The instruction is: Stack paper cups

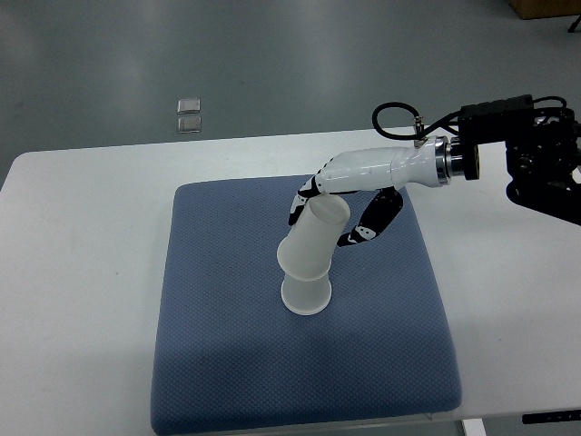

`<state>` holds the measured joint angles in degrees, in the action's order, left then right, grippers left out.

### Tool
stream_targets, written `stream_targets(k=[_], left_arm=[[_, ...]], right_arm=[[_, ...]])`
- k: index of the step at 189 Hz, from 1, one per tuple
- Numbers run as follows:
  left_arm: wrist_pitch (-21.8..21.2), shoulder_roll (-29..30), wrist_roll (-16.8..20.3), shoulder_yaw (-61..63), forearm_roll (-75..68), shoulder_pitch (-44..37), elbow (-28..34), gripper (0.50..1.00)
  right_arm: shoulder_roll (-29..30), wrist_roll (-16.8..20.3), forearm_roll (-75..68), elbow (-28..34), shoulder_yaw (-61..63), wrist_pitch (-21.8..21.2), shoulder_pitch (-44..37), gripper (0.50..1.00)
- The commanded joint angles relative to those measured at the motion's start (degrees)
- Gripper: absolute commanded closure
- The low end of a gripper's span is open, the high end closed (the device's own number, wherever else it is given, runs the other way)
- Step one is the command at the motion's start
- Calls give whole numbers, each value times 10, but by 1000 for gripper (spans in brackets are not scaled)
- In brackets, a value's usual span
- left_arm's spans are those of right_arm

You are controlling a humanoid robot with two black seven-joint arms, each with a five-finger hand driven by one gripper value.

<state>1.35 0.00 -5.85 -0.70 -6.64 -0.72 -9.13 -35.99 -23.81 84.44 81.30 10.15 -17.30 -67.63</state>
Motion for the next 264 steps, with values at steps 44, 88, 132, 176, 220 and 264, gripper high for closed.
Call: stream_targets(k=[44, 88, 132, 176, 220, 264], left_arm=[[1, 0, 0, 0, 0, 0, 0, 500], [1, 0, 0, 0, 0, 0, 0, 500], [0, 0, 0, 0, 0, -1, 1, 500], [1, 0, 0, 0, 0, 0, 0, 500], [0, 0, 0, 0, 0, -1, 0, 500], [0, 0, 0, 0, 0, -1, 1, 500]], right_arm=[[10, 10, 0, 0, -1, -9, 3, 597], [5, 9, -1, -1, 0, -5, 3, 581], [-7, 5, -130, -47, 63, 33, 67, 583], [7, 10, -357, -128, 130, 27, 193, 583], [30, 71, -717, -170, 129, -31, 249, 583], [59, 221, -948, -238, 137, 11, 244, 583]])
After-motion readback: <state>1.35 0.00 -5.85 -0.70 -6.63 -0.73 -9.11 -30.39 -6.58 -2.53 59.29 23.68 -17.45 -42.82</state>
